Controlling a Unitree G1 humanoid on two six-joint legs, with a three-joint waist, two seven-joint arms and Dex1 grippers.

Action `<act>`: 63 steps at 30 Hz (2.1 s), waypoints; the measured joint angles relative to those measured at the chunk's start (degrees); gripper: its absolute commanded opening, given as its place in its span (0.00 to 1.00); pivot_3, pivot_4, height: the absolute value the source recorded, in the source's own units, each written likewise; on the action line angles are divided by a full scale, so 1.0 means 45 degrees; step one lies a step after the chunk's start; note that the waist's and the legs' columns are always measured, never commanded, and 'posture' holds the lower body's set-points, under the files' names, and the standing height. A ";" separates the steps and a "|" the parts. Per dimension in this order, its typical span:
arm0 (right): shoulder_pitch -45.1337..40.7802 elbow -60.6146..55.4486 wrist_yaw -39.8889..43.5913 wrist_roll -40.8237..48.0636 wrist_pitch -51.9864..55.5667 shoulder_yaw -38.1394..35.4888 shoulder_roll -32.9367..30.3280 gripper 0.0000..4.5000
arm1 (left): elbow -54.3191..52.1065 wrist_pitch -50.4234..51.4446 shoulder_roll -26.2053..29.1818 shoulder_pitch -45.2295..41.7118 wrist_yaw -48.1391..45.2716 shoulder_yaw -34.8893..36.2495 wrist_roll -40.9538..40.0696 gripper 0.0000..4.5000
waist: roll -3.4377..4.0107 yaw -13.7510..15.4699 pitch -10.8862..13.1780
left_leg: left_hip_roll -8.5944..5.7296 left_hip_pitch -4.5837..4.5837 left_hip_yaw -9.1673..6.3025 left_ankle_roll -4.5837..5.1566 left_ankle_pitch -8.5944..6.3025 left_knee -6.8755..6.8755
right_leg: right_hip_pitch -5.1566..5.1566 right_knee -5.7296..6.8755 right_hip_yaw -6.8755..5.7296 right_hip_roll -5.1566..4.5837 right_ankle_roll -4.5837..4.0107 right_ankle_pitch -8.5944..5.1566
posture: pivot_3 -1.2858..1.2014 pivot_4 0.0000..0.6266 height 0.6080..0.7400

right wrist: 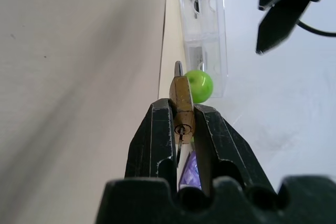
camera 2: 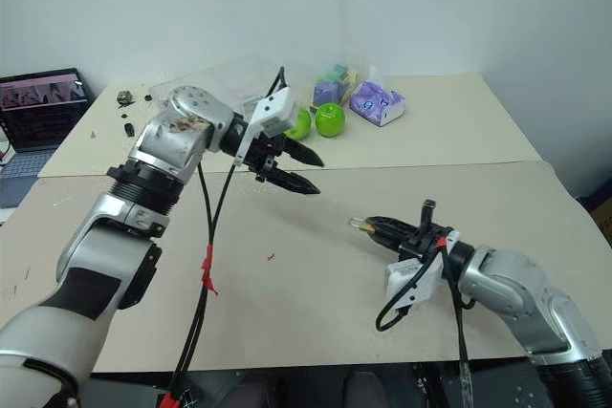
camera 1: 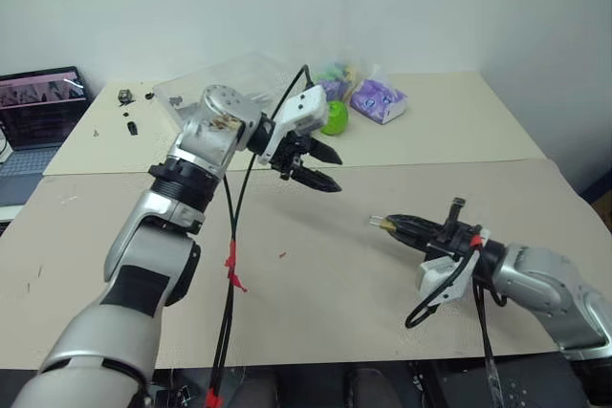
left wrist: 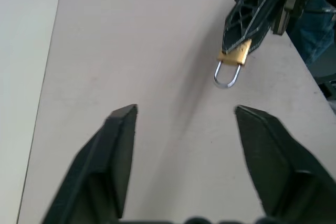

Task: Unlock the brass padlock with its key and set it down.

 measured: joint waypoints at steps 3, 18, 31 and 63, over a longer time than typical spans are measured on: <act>-0.0098 -0.0292 0.0044 0.0260 0.0215 0.0007 0.0013 0.03 | -0.0483 0.0368 -0.0144 0.0595 0.0197 -0.0030 -0.0095 0.11 | -0.0001 0.0026 0.0001 | 0.0000 -0.0003 -0.0002 -0.0001 0.0000 0.0003 | -0.0002 0.0003 -0.0001 0.0000 -0.0001 0.0000 | 0.52 0.24 1.00; -0.0140 -0.0941 0.0316 0.0354 0.0845 0.0253 0.0322 0.03 | -0.2538 0.1918 -0.1150 0.1014 0.1354 -0.0153 -0.0727 0.02 | 0.0000 0.0036 0.0000 | -0.0003 0.0003 0.0006 -0.0003 0.0001 0.0004 | 0.0002 0.0001 0.0012 -0.0001 -0.0001 0.0001 | 0.52 0.24 1.00; -0.0782 -0.1149 0.0608 0.0387 0.1309 0.0383 0.0294 0.03 | -0.2909 0.1908 -0.1148 0.1231 0.1629 -0.0444 -0.0766 0.02 | 0.0000 0.0072 0.0000 | -0.0005 0.0002 0.0009 -0.0003 0.0001 0.0004 | 0.0002 -0.0003 0.0016 -0.0002 -0.0001 0.0001 | 0.52 0.24 1.00; -0.1167 -0.1605 0.1404 0.1408 0.2412 0.0140 0.0084 0.03 | -0.3023 0.1794 -0.1303 0.1216 0.1876 -0.0617 -0.0837 0.02 | 0.0000 0.0077 0.0000 | -0.0005 0.0000 0.0010 -0.0002 0.0001 0.0003 | 0.0002 -0.0005 0.0017 -0.0003 -0.0001 0.0001 | 0.52 0.24 1.00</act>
